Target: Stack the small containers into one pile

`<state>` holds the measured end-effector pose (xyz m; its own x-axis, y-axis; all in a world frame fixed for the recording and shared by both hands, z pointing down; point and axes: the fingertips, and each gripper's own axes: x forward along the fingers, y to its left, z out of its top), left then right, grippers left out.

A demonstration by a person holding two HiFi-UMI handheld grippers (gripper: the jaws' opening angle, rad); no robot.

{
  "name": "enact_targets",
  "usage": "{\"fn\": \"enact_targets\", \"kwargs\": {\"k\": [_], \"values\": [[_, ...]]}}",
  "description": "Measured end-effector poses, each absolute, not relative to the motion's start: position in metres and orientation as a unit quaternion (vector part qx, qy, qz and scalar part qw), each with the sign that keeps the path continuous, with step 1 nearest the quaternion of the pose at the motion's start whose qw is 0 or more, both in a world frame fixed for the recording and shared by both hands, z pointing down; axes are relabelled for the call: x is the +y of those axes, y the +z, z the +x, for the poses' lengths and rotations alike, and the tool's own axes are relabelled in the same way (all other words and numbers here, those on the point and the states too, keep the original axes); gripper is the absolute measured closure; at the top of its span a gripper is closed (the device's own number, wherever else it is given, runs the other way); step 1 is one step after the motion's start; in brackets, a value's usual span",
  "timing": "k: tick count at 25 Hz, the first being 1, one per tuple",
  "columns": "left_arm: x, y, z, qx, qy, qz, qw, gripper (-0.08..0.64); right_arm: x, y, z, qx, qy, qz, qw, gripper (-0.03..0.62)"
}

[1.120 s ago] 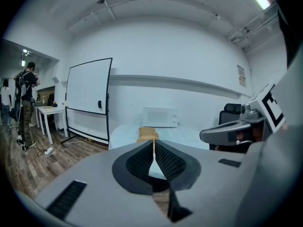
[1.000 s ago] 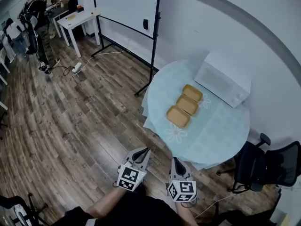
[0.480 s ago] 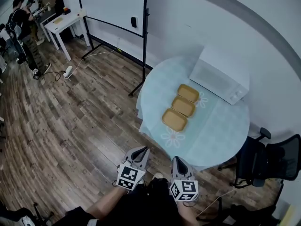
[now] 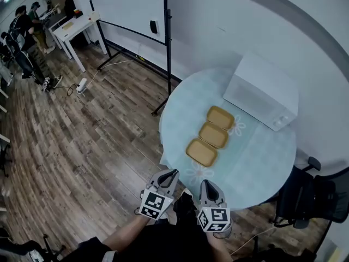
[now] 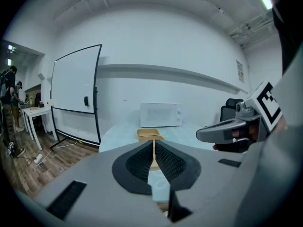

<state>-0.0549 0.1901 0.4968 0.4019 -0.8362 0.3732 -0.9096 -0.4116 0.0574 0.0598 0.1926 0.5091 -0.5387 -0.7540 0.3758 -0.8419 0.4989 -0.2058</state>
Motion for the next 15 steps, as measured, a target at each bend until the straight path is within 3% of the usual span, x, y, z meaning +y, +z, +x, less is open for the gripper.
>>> {"fn": "enact_targets", "kwargs": {"k": [15], "values": [[0.085,0.5,-0.05,-0.559,0.164,0.802,0.131,0.537,0.068,0.536,0.063,-0.882,0.21,0.391,0.159,0.566]]}}
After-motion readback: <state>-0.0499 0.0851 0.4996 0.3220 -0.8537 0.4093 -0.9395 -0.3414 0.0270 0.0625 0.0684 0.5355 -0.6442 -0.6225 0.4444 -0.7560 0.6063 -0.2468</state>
